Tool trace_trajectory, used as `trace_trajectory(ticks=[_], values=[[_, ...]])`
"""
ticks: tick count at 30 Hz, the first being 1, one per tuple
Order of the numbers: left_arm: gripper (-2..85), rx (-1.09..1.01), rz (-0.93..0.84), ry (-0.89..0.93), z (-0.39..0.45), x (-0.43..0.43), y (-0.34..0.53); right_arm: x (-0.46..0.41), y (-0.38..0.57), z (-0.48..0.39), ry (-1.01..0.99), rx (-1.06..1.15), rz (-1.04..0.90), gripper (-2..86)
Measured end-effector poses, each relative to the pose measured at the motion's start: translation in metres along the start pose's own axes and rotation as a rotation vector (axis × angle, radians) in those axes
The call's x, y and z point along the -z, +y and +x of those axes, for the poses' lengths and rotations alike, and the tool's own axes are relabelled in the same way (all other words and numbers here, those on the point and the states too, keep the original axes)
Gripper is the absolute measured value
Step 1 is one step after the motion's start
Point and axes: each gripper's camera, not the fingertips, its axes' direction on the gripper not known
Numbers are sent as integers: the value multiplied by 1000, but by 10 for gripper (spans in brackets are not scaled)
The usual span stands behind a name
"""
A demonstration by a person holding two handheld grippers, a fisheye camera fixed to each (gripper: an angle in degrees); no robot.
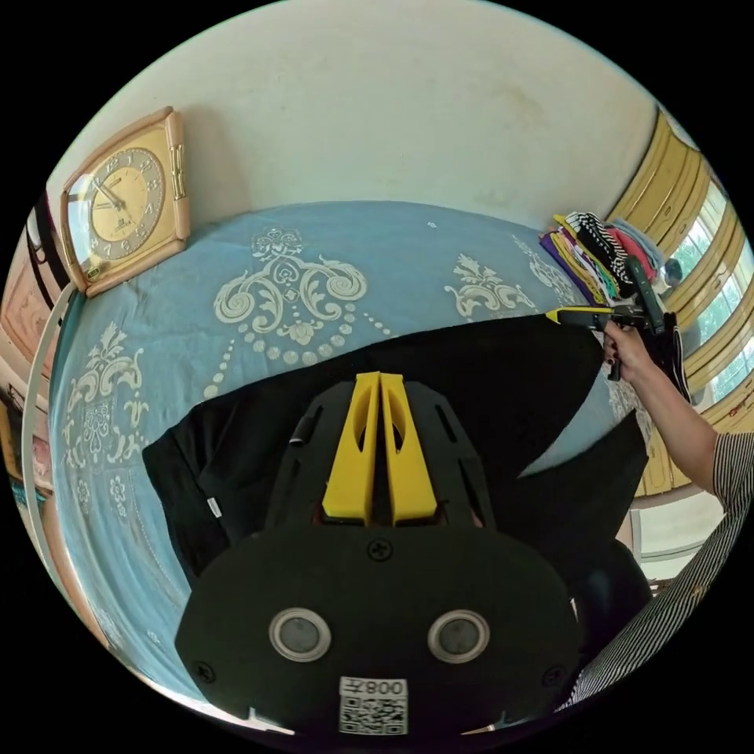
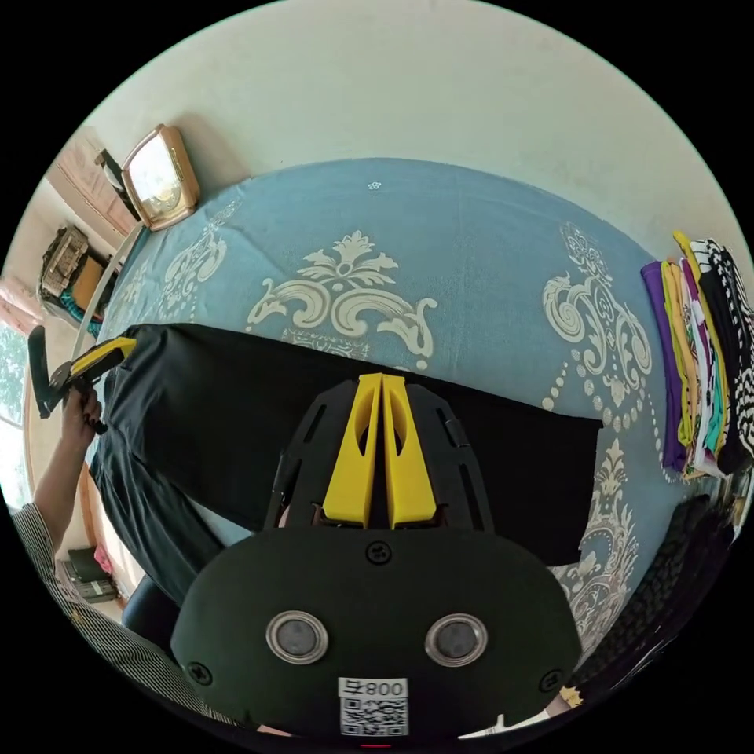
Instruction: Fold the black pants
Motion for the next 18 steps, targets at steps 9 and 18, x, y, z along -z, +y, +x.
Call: trace_trajectory(ticks=[9,18], values=[[1,9,-155,-26,-7,-39,31,-19,41,-59,-66,221,-104,-4],[1,-14,-68,32,-5,-21,37,20,32,-13,-126,139,-70,0]])
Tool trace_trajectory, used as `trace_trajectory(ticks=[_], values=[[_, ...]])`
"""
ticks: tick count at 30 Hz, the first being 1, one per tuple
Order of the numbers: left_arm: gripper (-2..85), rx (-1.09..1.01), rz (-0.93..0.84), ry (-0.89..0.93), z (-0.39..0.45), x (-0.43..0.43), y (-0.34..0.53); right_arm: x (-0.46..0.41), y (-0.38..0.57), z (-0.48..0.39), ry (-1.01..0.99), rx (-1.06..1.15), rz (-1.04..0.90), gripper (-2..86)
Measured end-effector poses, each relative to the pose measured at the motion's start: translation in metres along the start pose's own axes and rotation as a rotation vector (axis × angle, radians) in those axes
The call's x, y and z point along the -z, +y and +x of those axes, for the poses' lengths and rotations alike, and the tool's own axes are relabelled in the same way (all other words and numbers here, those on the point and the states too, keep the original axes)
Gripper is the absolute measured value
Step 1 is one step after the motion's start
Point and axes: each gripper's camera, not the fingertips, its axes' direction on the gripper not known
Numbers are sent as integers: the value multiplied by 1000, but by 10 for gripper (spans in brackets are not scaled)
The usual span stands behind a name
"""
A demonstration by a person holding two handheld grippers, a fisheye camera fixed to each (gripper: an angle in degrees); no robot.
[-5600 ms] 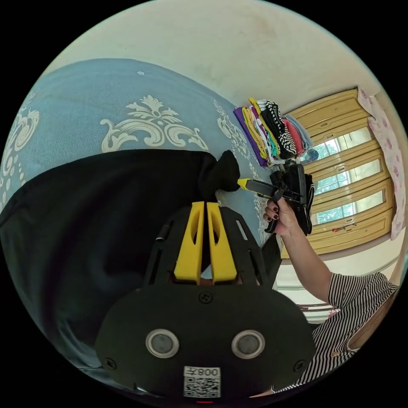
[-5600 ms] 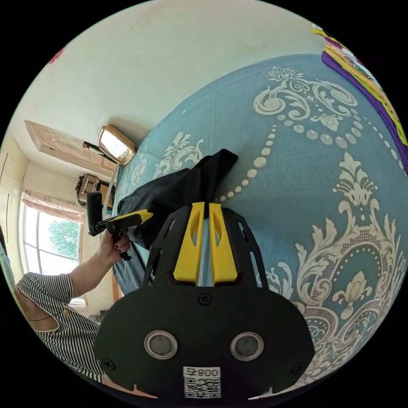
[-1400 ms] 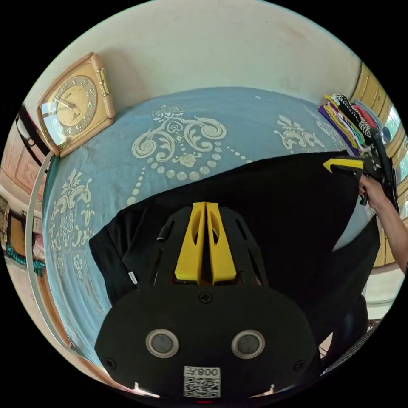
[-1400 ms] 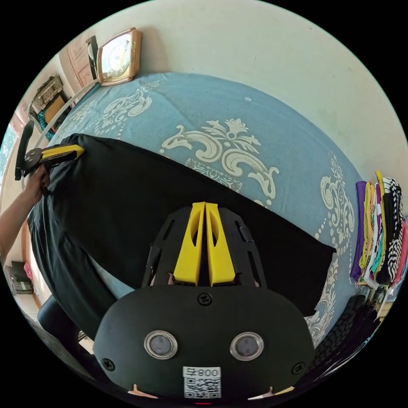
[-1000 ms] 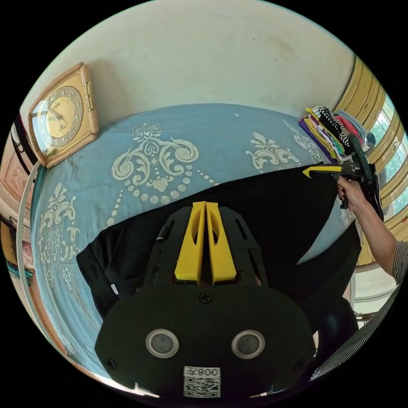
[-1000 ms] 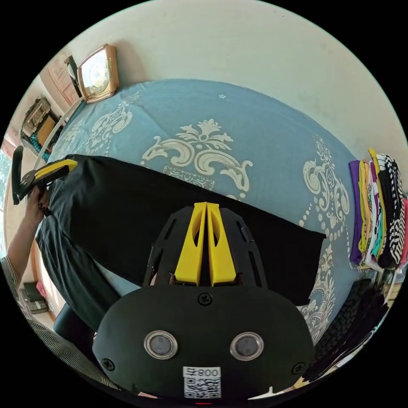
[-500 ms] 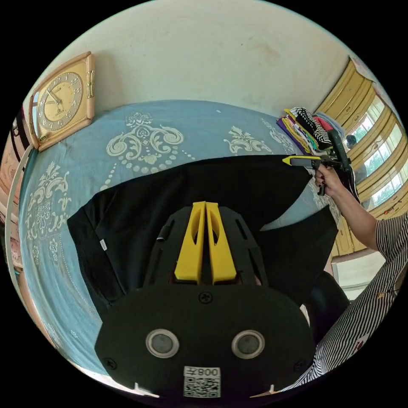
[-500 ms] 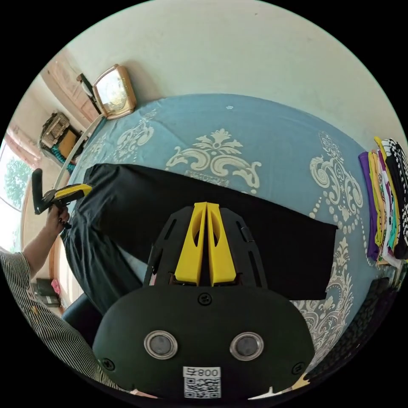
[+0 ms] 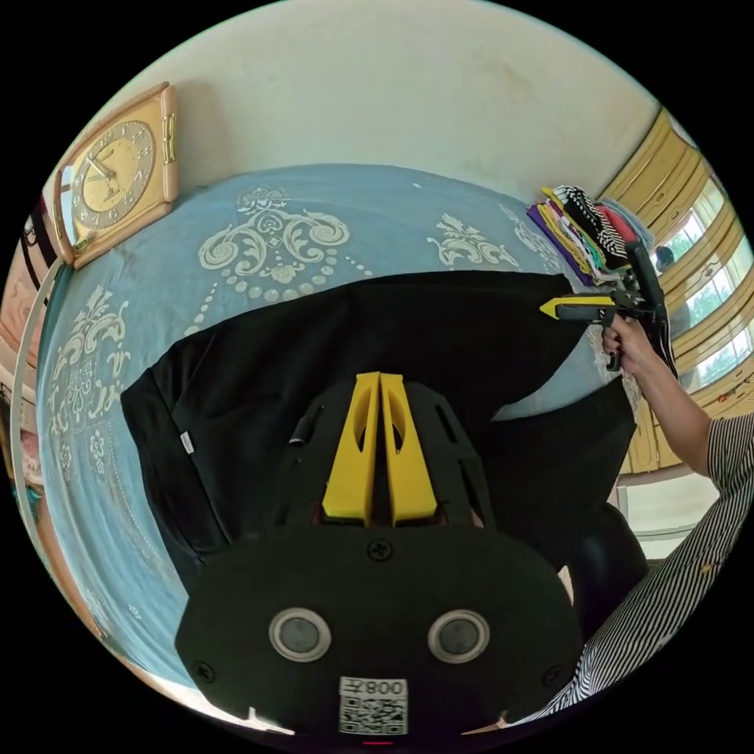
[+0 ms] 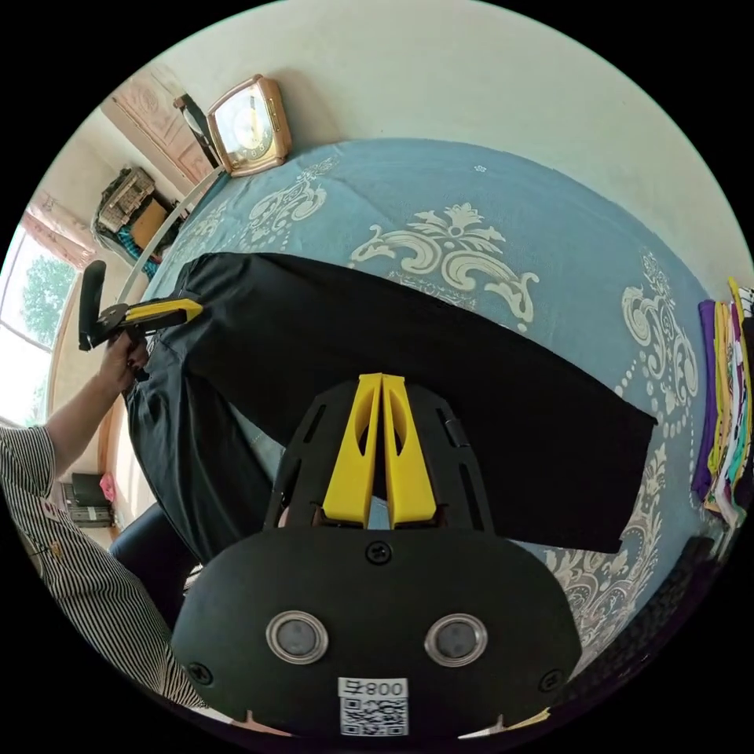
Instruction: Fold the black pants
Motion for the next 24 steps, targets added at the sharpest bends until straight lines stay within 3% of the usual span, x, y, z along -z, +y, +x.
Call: trace_trajectory(ticks=[9,11,17,20,24], values=[[1,-107,-63,6,26,-67,-79,40,9,144,168,-413,69,0],[1,-142,-119,-84,30,-90,-94,34,3,156,193,-430,34,0],[0,-97,-56,-47,28,-84,-103,33,-8,173,173,-446,22,-1],[0,-108,-146,-105,31,-99,-107,34,-8,179,157,-457,27,-1],[0,-177,-56,-105,44,-95,-104,38,-8,189,123,-483,30,-1]])
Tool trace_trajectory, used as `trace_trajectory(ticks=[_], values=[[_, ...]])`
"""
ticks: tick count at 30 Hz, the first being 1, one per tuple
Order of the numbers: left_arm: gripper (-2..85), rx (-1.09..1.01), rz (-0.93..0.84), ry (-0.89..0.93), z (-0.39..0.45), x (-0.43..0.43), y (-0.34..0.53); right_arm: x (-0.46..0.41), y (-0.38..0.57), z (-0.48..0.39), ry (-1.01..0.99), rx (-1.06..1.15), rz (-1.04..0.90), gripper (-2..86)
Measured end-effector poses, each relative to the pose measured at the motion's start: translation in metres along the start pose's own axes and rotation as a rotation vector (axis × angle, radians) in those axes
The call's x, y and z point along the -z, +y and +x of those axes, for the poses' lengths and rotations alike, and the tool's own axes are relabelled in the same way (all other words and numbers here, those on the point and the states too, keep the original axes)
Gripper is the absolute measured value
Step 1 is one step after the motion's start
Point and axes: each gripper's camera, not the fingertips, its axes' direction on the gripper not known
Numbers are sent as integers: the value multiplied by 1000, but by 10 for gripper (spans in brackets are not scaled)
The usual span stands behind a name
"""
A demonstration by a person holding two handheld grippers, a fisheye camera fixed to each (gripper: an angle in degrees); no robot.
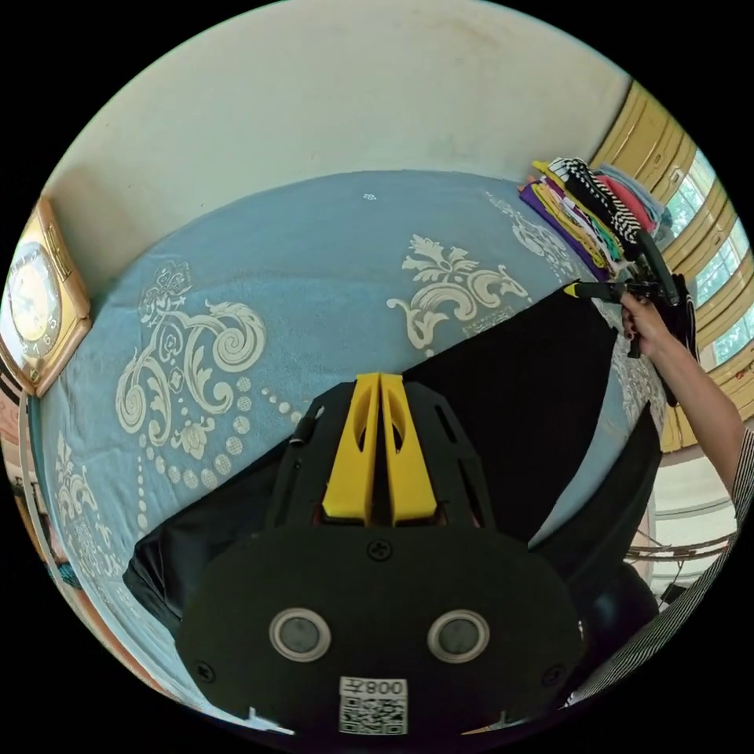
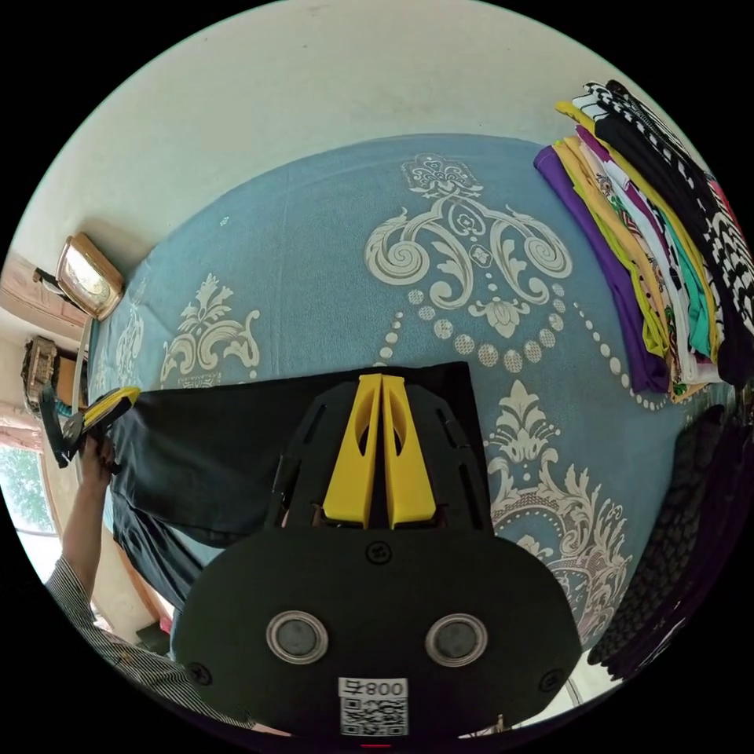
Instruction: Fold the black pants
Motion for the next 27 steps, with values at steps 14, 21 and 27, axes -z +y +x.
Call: trace_trajectory(ticks=[14,21,27], values=[[1,-67,-14,288,62,72,130,76,156,18,-181,89,109,0],[0,3,-171,134,85,39,132,36,256,55,-37,-84,-43,-2],[0,73,-175,107,94,48,118,18,230,68,-49,-106,-66,-3]])
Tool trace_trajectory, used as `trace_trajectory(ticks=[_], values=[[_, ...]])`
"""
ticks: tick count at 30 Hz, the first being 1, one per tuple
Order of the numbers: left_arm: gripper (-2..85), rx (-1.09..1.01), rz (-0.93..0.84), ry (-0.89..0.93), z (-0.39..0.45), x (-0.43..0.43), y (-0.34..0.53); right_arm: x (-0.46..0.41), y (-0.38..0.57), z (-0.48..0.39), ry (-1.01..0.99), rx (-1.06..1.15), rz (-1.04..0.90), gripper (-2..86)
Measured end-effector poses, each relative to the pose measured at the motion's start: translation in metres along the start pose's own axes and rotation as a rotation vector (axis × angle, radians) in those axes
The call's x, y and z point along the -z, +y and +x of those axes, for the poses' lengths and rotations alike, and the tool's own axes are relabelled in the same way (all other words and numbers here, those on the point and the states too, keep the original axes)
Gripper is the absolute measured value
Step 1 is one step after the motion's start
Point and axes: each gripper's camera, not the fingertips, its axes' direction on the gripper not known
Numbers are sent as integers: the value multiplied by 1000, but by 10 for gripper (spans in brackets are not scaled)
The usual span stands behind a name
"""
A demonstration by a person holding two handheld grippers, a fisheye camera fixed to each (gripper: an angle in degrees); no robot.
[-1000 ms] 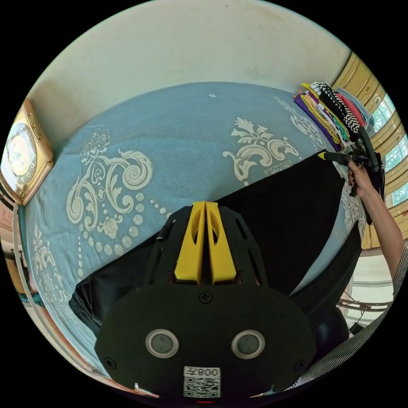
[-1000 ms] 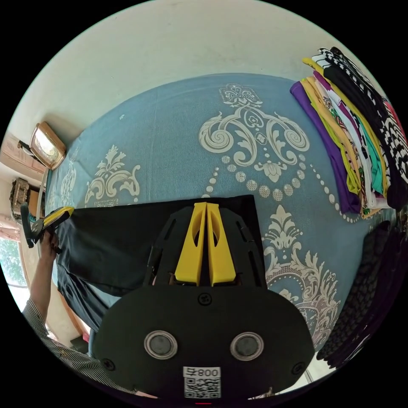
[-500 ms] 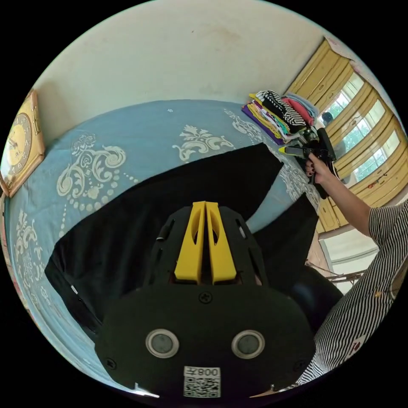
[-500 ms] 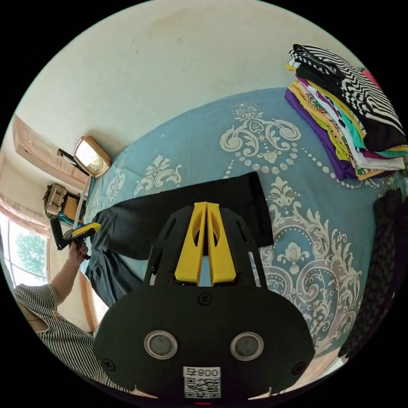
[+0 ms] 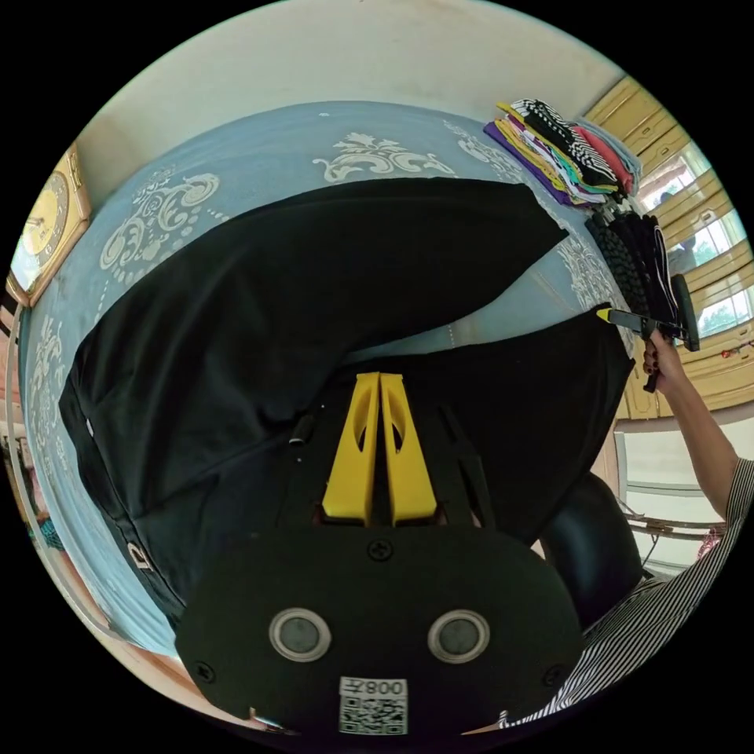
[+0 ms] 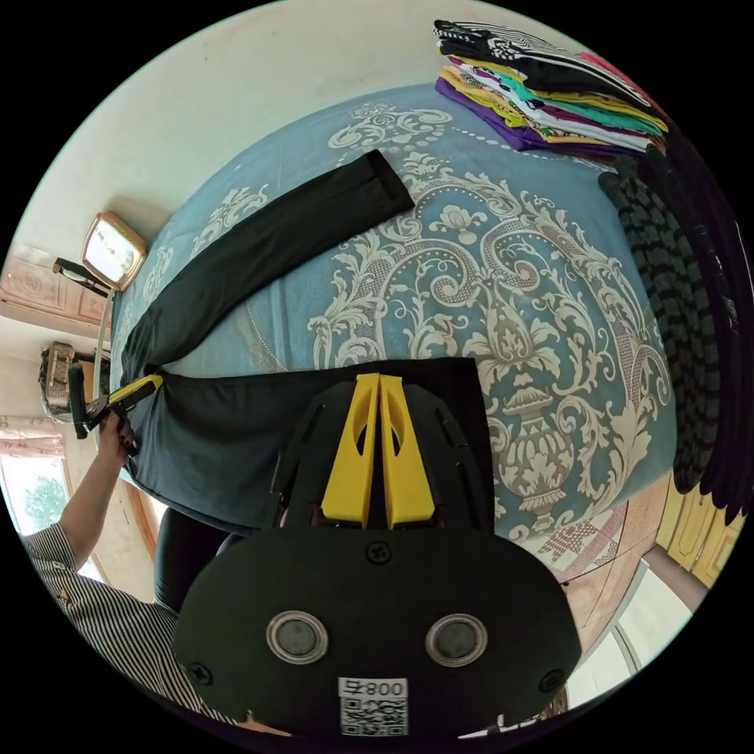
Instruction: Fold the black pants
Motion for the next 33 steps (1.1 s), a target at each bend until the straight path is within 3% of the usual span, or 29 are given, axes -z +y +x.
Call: trace_trajectory(ticks=[5,10,14,17,24,25,30,33], values=[[1,102,116,30,7,48,40,6,18,1,-11,-6,43,-1],[1,281,90,-61,-5,84,109,7,49,-21,-104,45,87,0],[1,478,-17,-180,-31,93,162,-37,68,-68,-163,196,-38,-1],[1,557,-30,-61,-45,92,176,-79,68,-84,-60,266,-102,-3],[2,461,-19,-162,-11,122,166,-83,66,-84,-40,313,-96,0],[2,474,-86,-148,-12,110,166,-90,67,-85,-28,318,-112,0],[4,471,-74,-92,-3,124,166,-129,64,-74,11,309,-152,1],[5,469,43,-16,3,151,170,-131,56,-63,-43,292,-153,1]])
